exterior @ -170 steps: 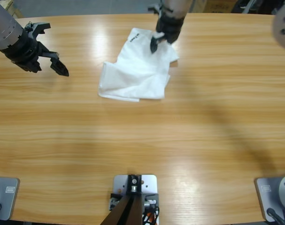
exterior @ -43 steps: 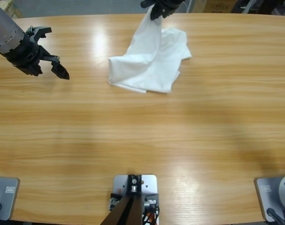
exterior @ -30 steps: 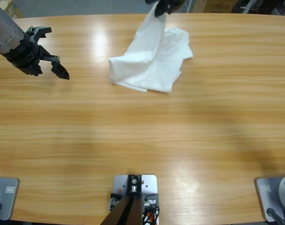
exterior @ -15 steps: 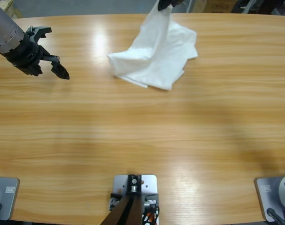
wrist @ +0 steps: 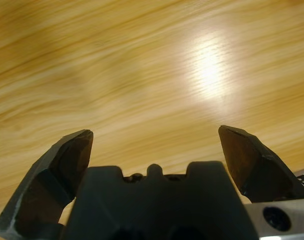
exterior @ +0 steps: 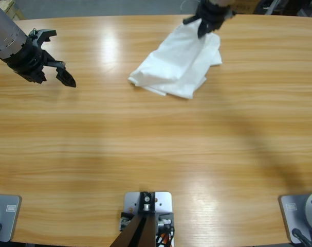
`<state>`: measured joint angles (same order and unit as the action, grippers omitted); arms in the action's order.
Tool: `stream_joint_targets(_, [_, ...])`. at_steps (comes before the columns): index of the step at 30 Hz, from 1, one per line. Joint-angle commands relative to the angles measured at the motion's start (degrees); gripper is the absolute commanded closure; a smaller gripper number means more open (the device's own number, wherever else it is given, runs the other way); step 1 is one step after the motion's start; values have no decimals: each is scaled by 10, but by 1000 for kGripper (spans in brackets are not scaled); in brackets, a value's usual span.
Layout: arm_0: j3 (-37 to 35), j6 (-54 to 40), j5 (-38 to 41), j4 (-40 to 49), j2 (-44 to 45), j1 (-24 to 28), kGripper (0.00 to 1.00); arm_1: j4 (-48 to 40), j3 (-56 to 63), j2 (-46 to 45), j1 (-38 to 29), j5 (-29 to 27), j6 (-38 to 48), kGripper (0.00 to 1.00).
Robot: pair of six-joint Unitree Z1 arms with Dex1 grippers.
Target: Fold clothes
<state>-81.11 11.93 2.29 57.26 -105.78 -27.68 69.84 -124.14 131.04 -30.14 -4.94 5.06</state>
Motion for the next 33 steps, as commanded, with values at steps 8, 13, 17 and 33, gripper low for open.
stream_joint_targets(8, [20, -8, 9, -8, -23, 3, 4, 120, -111, 91, -2, -23, 21, 0])
stream_joint_targets(13, [20, -8, 10, -8, -23, 3, 4, 168, -182, 46, -20, -49, 21, 0])
stream_joint_targets(17, [19, -8, 10, -8, -22, 3, 4, 203, -253, 29, -97, -17, 41, 0])
stream_joint_targets(33, [29, -8, 10, -8, 2, 0, 4, 208, -216, 79, -237, 40, 96, 0])
